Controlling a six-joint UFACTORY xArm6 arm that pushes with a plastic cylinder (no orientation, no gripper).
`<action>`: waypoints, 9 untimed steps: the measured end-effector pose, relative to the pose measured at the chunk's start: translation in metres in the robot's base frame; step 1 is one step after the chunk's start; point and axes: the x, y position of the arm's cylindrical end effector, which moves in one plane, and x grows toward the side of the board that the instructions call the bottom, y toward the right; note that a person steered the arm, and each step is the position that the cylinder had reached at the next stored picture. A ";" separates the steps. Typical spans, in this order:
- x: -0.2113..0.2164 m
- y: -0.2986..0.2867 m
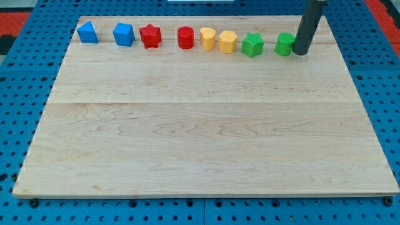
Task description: Separate the red circle from the group of blocks
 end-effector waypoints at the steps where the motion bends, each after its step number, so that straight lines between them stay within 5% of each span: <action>1: -0.019 0.009; 3: -0.102 0.039; 5: -0.117 0.027; 7: -0.116 -0.033; 9: -0.115 -0.190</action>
